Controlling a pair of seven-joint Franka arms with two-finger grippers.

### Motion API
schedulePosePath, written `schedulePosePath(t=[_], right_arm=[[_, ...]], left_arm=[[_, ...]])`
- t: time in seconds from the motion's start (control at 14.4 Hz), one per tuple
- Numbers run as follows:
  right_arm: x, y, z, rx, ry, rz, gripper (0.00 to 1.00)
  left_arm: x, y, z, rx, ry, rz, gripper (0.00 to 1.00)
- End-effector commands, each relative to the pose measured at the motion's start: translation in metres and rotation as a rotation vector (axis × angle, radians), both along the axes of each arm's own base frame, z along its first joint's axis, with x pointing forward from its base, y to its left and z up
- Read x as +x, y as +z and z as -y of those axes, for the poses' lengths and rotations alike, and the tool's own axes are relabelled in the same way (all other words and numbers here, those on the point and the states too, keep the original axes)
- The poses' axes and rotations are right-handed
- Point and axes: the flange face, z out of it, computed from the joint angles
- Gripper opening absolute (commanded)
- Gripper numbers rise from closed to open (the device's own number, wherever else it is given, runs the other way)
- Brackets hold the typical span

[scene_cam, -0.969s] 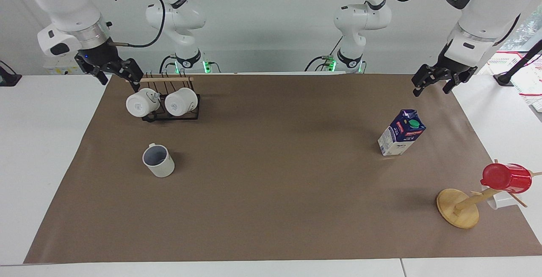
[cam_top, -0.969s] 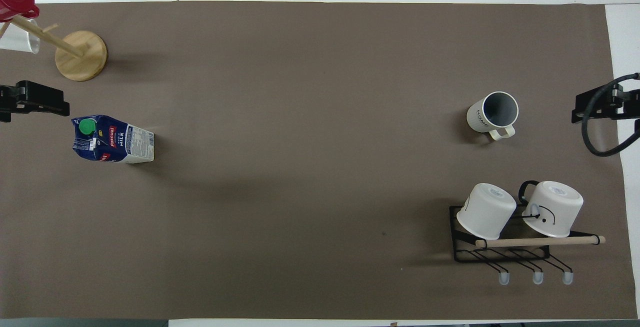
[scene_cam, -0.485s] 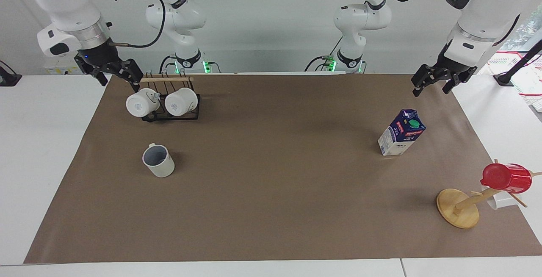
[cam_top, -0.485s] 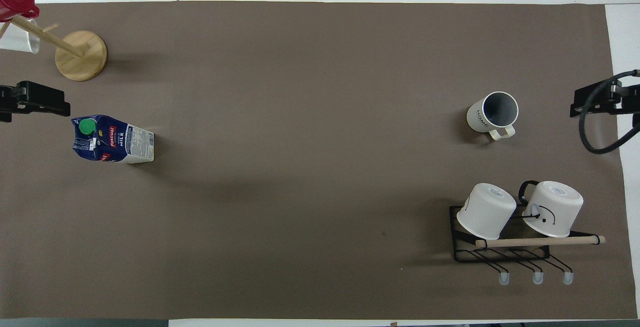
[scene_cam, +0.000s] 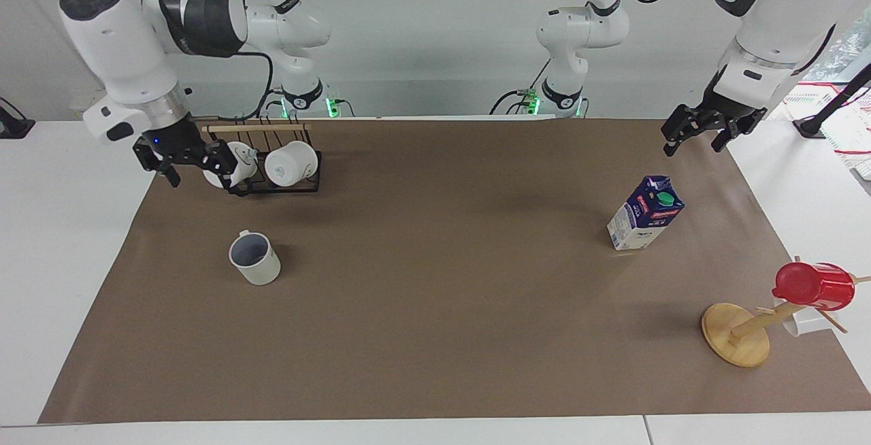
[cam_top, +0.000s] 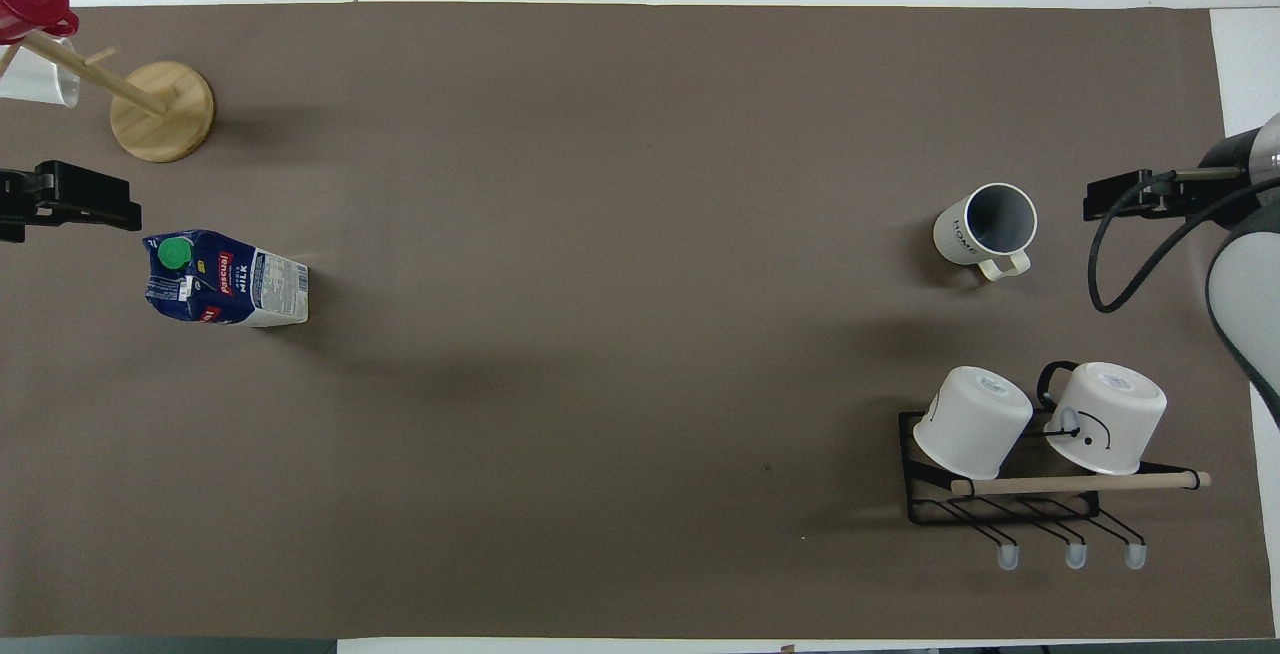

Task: Place cup and milk on table
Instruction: 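Move the right gripper toward the white mug, then grasp the white mug with the right gripper while the left gripper grasps the carton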

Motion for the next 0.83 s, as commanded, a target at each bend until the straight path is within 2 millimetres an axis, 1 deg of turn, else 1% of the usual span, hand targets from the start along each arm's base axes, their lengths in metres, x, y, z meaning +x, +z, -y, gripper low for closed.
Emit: schedulePosePath(t=[0.0,0.07,0.14,0.21,0.28,0.35,0.42,0.48,0.55,0.62,0.69,0.76], right_arm=[[0.022,-0.049,0.014,0.021,0.098,0.024,1.00],[0.027,-0.069,0.018,0.040,0.111,0.047,1.00],[0.027,-0.084,0.015,0.051,0.111,0.059,1.00],[0.026,-0.097,0.012,0.062,0.107,0.061,1.00],[0.025,-0.113,0.013,0.069,0.109,0.063,1.00],[0.024,-0.126,0.011,0.066,0.137,0.060,1.00],[0.020,-0.139,0.007,0.059,0.145,0.079,1.00],[0.017,-0.145,0.004,0.054,0.147,0.093,0.98],[0.017,-0.151,0.000,0.054,0.156,0.089,0.90],[0.018,-0.162,0.003,0.055,0.156,0.077,0.80],[0.020,-0.169,0.001,0.055,0.158,0.075,0.47],[0.021,-0.169,-0.001,0.057,0.157,0.072,0.01]], left_arm=[[-0.009,-0.014,-0.005,-0.020,-0.021,0.042,1.00],[-0.009,-0.026,-0.007,-0.019,-0.030,0.038,1.00],[-0.008,-0.033,-0.007,-0.018,-0.036,0.038,1.00],[-0.006,-0.043,-0.007,-0.018,-0.040,0.034,1.00],[-0.005,-0.054,-0.008,-0.018,-0.044,0.041,1.00],[-0.007,-0.068,-0.009,-0.019,-0.041,0.041,1.00],[-0.010,-0.077,-0.008,-0.017,-0.043,0.040,1.00],[-0.012,-0.089,-0.008,-0.017,-0.044,0.029,1.00],[-0.011,-0.097,-0.008,-0.017,-0.042,0.040,1.00],[-0.009,-0.103,-0.011,-0.017,-0.038,0.049,1.00],[-0.011,-0.116,-0.019,-0.016,-0.024,0.040,1.00],[-0.011,-0.123,-0.022,-0.017,-0.020,0.036,1.00]])
